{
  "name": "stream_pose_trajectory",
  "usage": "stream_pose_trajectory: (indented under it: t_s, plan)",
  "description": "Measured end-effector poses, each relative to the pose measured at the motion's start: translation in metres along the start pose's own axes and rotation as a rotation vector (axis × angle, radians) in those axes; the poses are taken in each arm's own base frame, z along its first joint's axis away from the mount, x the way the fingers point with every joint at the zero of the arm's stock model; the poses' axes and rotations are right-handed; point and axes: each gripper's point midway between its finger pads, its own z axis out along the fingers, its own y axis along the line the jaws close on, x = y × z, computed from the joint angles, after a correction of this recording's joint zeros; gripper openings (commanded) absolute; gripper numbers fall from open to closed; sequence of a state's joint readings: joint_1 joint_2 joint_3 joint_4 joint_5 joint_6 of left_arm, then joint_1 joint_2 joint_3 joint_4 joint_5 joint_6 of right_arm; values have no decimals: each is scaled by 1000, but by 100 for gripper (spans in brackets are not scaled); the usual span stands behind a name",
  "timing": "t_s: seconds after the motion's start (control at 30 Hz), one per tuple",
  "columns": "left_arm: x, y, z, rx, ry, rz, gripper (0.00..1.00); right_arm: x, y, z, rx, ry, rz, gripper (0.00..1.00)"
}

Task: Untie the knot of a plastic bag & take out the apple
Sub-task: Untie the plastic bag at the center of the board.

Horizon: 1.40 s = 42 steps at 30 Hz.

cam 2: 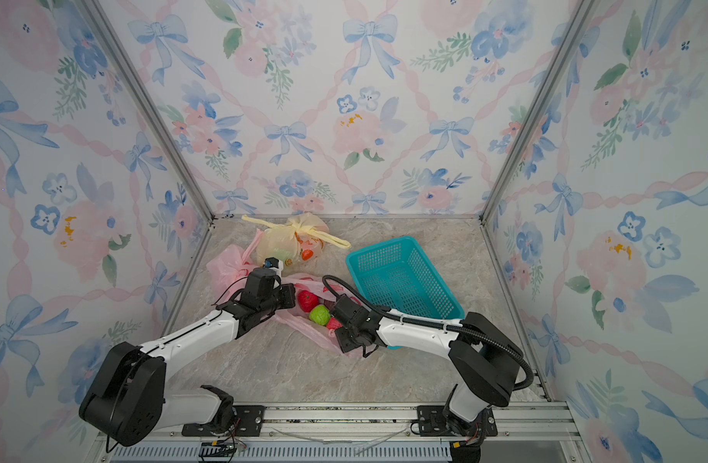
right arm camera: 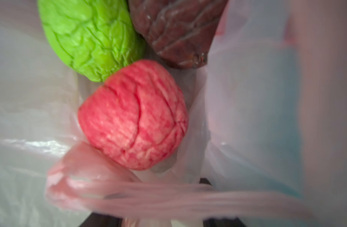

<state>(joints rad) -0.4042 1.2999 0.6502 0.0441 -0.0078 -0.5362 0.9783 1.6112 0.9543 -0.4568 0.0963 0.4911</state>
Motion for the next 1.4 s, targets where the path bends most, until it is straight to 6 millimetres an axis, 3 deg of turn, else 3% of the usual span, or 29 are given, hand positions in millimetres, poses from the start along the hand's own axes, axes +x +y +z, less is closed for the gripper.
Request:
stream_pose_trajectory:
  t_s: [0.2, 0.47, 0.67, 1.0, 1.13, 1.2, 1.27, 1.4]
  plan:
    - [-3, -1, -7, 11, -21, -1, 0, 11, -15, 0, 72, 36, -16, 67]
    - [33, 14, 2, -4, 62, -33, 0, 13, -21, -2, 65, 61, -72, 75]
    - [50, 15, 4, 18, 98, -55, 3, -8, -28, -13, -64, 19, -10, 80]
    - [55, -5, 2, 76, 103, -58, 9, -39, 2, -42, -255, -109, -54, 81]
    - [54, -17, -1, 103, 93, -50, 8, -45, 12, -55, -280, -162, -101, 76]
    - [52, -21, -2, 114, 83, -47, 8, -48, 20, -64, -301, -194, -128, 62]
    - [51, -22, -3, 118, 79, -49, 8, -51, 25, -75, -317, -226, -146, 42]
    - [50, -21, -3, 113, 73, -50, 8, -55, 34, -84, -329, -251, -147, 35]
